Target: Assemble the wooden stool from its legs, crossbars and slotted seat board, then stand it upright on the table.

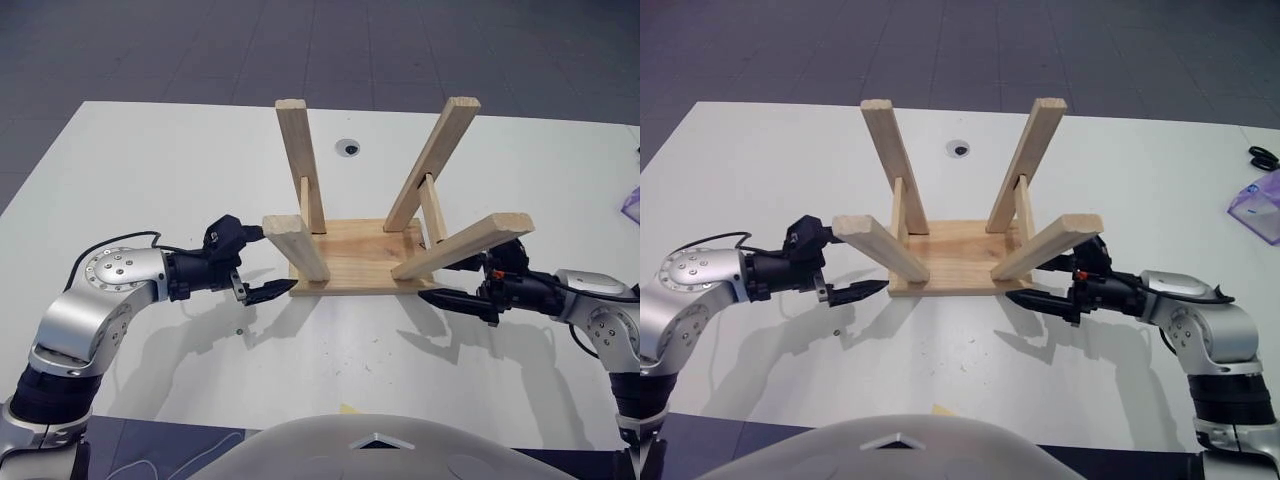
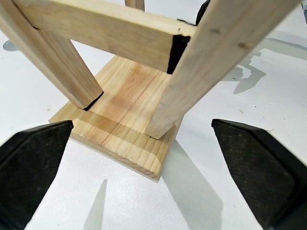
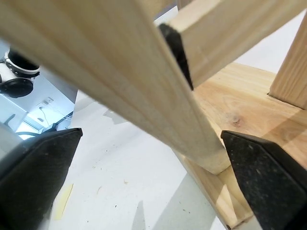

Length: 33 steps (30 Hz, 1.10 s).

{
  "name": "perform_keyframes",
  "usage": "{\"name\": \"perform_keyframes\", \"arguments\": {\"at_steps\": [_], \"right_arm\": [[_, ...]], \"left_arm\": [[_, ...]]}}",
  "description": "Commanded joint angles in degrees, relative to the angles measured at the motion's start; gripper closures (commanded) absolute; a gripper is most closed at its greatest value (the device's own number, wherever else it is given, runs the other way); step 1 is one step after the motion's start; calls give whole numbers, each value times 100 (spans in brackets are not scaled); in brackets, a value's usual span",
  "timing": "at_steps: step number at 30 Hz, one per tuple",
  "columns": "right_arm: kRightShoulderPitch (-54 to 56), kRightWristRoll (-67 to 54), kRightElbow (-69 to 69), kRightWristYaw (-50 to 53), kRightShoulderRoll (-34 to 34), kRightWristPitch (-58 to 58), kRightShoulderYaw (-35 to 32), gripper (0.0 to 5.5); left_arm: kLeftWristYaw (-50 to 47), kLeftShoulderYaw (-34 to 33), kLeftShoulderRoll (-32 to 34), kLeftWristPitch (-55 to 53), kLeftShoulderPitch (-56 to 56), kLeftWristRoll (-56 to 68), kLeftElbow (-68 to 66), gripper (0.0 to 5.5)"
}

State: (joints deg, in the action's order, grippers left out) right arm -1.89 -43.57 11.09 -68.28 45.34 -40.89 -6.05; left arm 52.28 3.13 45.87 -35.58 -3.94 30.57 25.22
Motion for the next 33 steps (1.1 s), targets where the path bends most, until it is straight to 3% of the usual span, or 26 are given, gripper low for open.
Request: {"name": "perform_keyframes", "arguments": {"at_steps": [1, 17, 24, 33], "right_arm": [[130, 196, -21, 291, -186, 163, 43, 10], [1038, 829, -1637, -257, -514, 723, 547, 10], [1061, 749, -1557, -258, -681, 569, 556, 10], [952, 929, -1596, -337, -719, 587, 726, 155]], "left_arm": [[193, 155, 68, 96, -77, -117, 23, 13], [688, 785, -949, 199, -910, -86, -1332, 13], [789, 898, -1026, 216, -859, -98, -1459, 113], [880, 969, -1124, 266, -719, -144, -1690, 272]]}}
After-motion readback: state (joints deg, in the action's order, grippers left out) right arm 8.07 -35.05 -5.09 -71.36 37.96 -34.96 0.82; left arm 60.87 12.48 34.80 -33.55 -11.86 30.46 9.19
